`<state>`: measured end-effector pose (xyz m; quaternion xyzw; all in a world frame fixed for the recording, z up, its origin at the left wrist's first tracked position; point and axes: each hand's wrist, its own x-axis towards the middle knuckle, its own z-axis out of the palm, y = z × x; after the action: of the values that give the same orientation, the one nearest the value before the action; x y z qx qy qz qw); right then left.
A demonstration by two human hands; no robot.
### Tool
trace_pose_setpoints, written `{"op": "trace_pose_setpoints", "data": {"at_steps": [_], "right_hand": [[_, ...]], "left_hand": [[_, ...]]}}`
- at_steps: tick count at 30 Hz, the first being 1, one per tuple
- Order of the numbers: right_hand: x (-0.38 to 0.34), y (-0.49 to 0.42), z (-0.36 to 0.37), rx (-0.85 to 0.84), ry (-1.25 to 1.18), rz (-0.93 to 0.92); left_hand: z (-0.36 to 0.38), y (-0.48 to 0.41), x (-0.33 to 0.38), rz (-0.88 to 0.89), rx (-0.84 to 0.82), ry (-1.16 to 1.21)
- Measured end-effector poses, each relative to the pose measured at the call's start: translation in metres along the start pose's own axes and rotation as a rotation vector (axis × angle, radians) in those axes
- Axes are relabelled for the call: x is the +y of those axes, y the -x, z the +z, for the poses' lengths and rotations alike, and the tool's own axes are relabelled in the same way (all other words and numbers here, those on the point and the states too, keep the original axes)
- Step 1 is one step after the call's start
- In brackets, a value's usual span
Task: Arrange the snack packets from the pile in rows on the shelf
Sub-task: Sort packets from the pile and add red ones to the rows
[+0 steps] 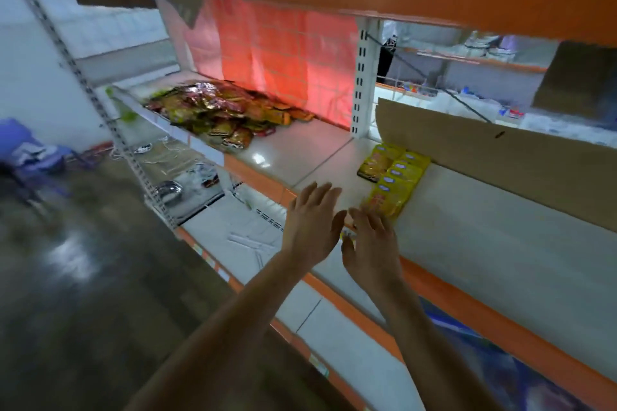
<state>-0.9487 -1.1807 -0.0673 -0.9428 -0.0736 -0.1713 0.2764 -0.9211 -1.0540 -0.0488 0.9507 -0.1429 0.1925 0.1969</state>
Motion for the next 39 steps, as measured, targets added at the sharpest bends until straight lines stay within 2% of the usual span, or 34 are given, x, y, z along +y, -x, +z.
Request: {"op": "trace_pose_setpoints", "data": {"at_steps": [6, 13, 19, 28, 33, 37, 39], "right_hand": [[-0.048, -0.055, 0.052, -0.081, 0.015, -0.045], [-0.087, -0.157, 0.119, -0.134, -0.049, -0.051], [-0.097, -0.231, 0.162, -0.143, -0.055, -0.066], [-0.092, -0.311, 0.205, -0.106, -0.023, 0.04], [-0.098, -0.348, 0.213, -0.038, -0.021, 0.087], [-0.102, -0.372, 0.227, -0.077, -0.016, 0.114], [-0.101, -0.379, 0.238, -0.153, 0.06, 0.133]], "left_hand": [[-0.011, -0.026, -0.079, -0.158, -0.038, -0.033], [-0.021, -0.095, -0.173, -0.236, -0.054, -0.122], [-0.021, -0.147, -0.231, -0.237, 0.016, -0.126], [-0.006, -0.221, -0.296, -0.205, -0.031, -0.124], [0.0, -0.274, -0.328, -0.112, -0.118, -0.143], [0.007, -0.305, -0.351, -0.046, -0.249, -0.211], [0.007, -0.311, -0.358, -0.041, -0.351, -0.271]]}}
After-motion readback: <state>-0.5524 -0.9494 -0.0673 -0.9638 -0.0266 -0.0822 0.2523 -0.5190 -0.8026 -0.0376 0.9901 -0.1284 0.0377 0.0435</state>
